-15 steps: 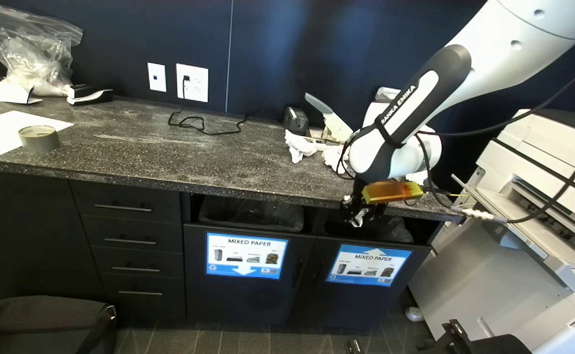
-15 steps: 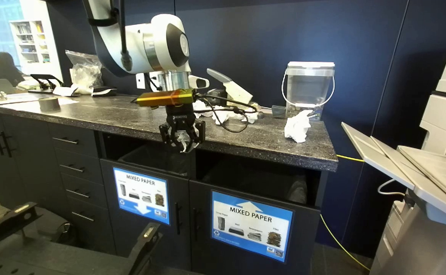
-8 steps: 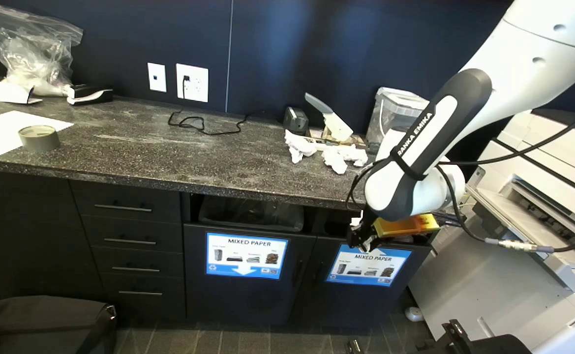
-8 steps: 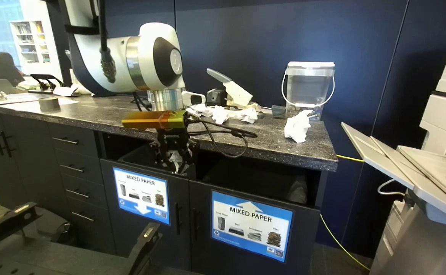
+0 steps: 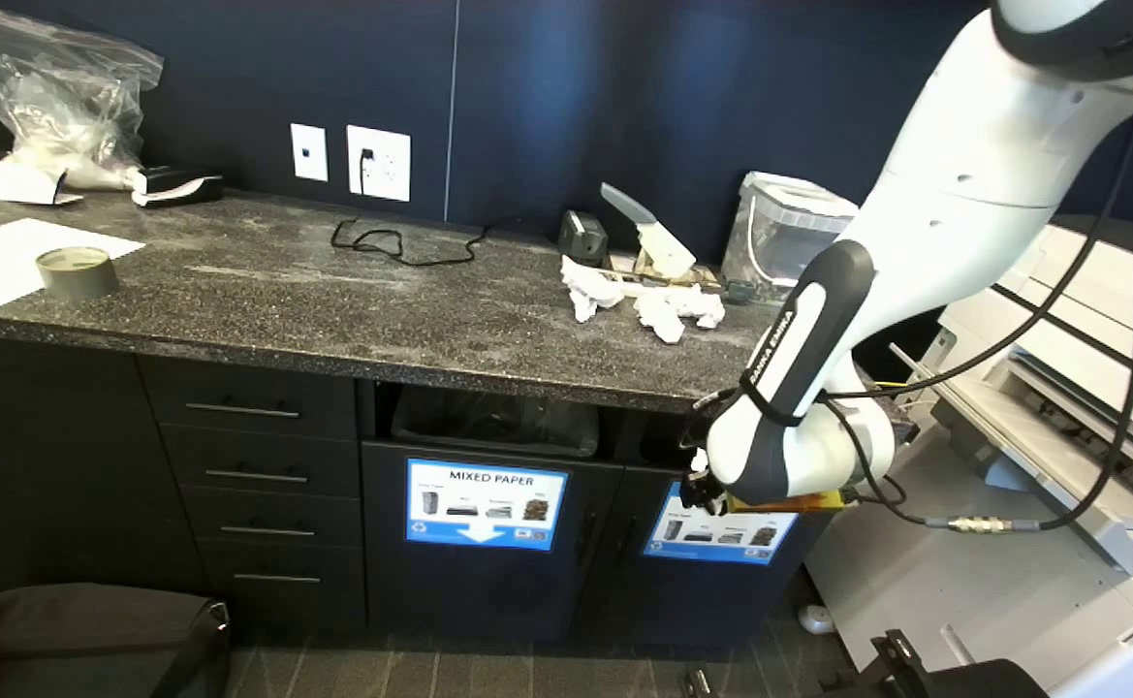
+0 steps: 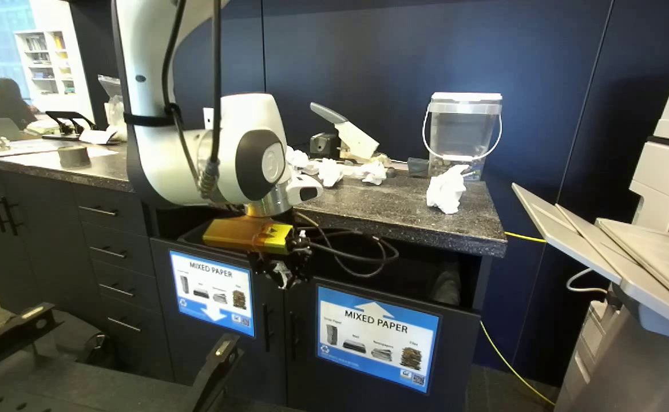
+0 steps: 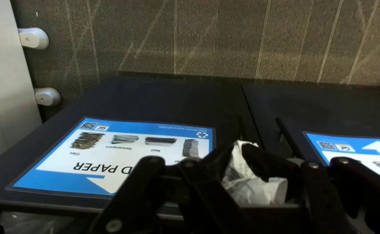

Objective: Put the tissues in the rubbish bin.

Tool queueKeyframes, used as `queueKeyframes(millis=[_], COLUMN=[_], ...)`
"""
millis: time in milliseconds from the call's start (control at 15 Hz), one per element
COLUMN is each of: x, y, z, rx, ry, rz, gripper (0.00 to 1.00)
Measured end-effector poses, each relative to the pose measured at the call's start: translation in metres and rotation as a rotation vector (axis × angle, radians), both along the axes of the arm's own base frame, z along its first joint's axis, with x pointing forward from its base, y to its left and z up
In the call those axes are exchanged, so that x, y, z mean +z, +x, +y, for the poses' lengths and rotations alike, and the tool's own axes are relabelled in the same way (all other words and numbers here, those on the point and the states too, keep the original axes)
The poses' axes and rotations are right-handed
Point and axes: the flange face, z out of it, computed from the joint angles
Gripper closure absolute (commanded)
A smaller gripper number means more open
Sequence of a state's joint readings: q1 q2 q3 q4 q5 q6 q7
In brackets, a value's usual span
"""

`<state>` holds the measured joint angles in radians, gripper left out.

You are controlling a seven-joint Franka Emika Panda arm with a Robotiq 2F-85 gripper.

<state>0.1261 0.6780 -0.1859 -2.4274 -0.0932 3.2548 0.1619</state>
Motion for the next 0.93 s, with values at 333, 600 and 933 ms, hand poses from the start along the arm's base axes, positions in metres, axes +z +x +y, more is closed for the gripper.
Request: queueKeyframes(millis=[333, 600, 933], x=[-0.046, -0.067, -0.069], y=[0.028, 0.061, 0.098], z=[-0.021, -0.039, -0.053], rx=[-0.086, -0.117, -0.138], ry=[-0.005, -0.016, -0.023], rz=[-0.091, -0.167, -0.278], gripper=[0.86, 0.87, 0.86])
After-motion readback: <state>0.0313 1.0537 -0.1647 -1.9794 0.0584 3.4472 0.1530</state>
